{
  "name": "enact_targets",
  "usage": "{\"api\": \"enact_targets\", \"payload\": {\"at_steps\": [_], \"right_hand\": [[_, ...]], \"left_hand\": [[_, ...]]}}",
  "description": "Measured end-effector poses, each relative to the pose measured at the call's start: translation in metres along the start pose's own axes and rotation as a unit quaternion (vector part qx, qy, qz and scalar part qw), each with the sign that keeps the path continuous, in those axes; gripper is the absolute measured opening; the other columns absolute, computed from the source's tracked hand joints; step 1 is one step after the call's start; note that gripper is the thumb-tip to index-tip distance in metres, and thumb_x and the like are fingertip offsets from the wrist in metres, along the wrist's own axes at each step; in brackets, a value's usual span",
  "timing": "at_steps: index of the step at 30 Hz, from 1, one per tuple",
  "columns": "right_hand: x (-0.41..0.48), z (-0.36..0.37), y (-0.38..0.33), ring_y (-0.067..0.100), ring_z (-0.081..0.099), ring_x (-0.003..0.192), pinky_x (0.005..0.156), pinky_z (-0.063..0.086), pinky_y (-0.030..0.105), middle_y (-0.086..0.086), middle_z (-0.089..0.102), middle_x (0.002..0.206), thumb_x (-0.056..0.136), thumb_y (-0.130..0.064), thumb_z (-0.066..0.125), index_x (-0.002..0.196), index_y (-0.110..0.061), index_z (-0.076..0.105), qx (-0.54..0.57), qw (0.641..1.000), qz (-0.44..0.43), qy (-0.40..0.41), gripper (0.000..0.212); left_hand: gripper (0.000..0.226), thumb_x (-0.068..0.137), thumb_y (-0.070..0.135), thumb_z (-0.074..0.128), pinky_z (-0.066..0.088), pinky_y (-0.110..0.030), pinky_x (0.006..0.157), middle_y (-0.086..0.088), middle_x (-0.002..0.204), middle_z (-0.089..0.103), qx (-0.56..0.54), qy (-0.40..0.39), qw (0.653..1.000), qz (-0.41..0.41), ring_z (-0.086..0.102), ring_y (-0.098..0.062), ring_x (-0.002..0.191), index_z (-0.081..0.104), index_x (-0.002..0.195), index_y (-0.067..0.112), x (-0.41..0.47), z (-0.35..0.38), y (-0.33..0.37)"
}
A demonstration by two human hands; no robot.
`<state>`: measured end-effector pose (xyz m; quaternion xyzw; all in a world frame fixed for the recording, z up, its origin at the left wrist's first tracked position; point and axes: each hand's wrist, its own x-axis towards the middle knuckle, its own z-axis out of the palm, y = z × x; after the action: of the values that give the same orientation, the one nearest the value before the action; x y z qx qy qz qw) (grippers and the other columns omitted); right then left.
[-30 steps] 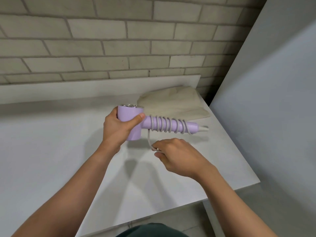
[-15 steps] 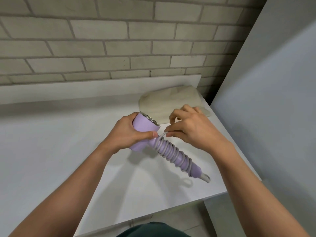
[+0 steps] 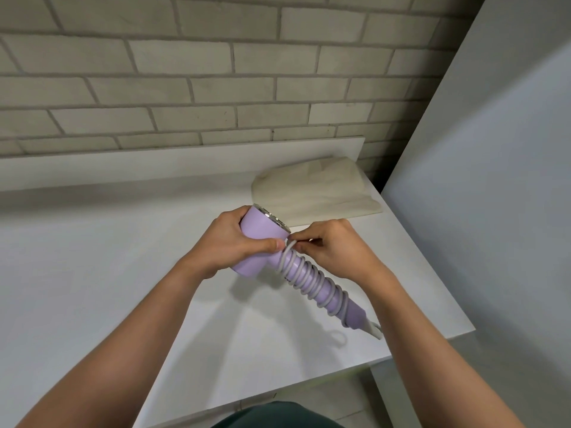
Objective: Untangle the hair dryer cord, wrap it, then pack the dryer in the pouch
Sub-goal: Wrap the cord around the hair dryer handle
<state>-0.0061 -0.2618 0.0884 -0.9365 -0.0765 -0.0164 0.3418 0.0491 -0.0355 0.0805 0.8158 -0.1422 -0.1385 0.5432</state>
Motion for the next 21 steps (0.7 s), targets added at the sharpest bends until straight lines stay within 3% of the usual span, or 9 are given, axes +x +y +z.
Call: {"api": "enact_targets", "payload": {"at_steps": [3, 6, 12, 16, 18, 21], "right_hand": [[-0.004, -0.003, -0.004, 0.021, 0.070, 0.093, 0.089, 0.057, 0.035, -0.009, 0.079, 0.097, 0.094, -0.017, 0.060, 0.104, -0.035, 0.080, 0.095, 0.992, 0.063, -0.055, 0.028], [-0.005, -0.001, -0.006, 0.027, 0.066, 0.096, 0.095, 0.054, 0.049, 0.003, 0.074, 0.099, 0.100, -0.038, 0.056, 0.106, -0.023, 0.076, 0.113, 0.988, 0.073, -0.078, 0.026], [-0.006, 0.019, -0.008, 0.012, 0.073, 0.091, 0.093, 0.057, 0.037, -0.010, 0.077, 0.097, 0.093, -0.046, 0.071, 0.107, -0.035, 0.075, 0.213, 0.965, 0.150, 0.020, 0.018], [-0.009, 0.024, -0.011, 0.007, 0.070, 0.085, 0.077, 0.055, 0.028, -0.014, 0.070, 0.105, 0.096, -0.044, 0.069, 0.099, -0.034, 0.075, 0.175, 0.974, 0.132, 0.050, 0.012], [-0.012, 0.027, -0.014, 0.011, 0.068, 0.079, 0.067, 0.055, 0.030, -0.011, 0.064, 0.105, 0.101, -0.041, 0.060, 0.102, -0.033, 0.074, 0.129, 0.985, 0.104, 0.049, 0.015], [-0.016, 0.029, -0.014, 0.015, 0.063, 0.095, 0.083, 0.054, 0.038, -0.010, 0.062, 0.113, 0.100, -0.041, 0.058, 0.126, -0.033, 0.062, 0.044, 0.999, 0.024, 0.021, 0.028]], "left_hand": [[0.055, 0.057, 0.051, 0.092, 0.063, -0.042, 0.081, 0.011, 0.100, 0.077, -0.006, 0.008, 1.000, -0.006, 0.074, -0.014, 0.093, 0.071, 0.104, 0.030, 0.001, -0.001, -0.003], [0.050, 0.060, 0.047, 0.095, 0.060, -0.034, 0.073, 0.011, 0.098, 0.077, -0.012, 0.021, 1.000, -0.009, 0.073, -0.013, 0.090, 0.071, 0.101, 0.029, 0.002, -0.001, -0.004], [0.050, 0.060, 0.046, 0.095, 0.056, -0.029, 0.070, 0.012, 0.095, 0.077, -0.016, 0.036, 0.999, -0.010, 0.073, -0.010, 0.087, 0.071, 0.100, 0.029, 0.005, 0.003, -0.003], [0.048, 0.062, 0.043, 0.097, 0.053, -0.025, 0.067, 0.013, 0.093, 0.076, -0.006, 0.048, 0.999, -0.016, 0.071, -0.006, 0.082, 0.071, 0.099, 0.028, 0.008, 0.006, -0.005], [0.047, 0.063, 0.041, 0.097, 0.056, -0.028, 0.069, 0.012, 0.095, 0.077, -0.016, 0.057, 0.998, -0.025, 0.072, -0.007, 0.084, 0.072, 0.100, 0.027, 0.010, 0.007, -0.007], [0.044, 0.066, 0.035, 0.097, 0.058, -0.030, 0.070, 0.007, 0.095, 0.078, -0.053, 0.074, 0.995, -0.041, 0.075, -0.013, 0.086, 0.073, 0.102, 0.024, 0.012, 0.007, -0.004]]}}
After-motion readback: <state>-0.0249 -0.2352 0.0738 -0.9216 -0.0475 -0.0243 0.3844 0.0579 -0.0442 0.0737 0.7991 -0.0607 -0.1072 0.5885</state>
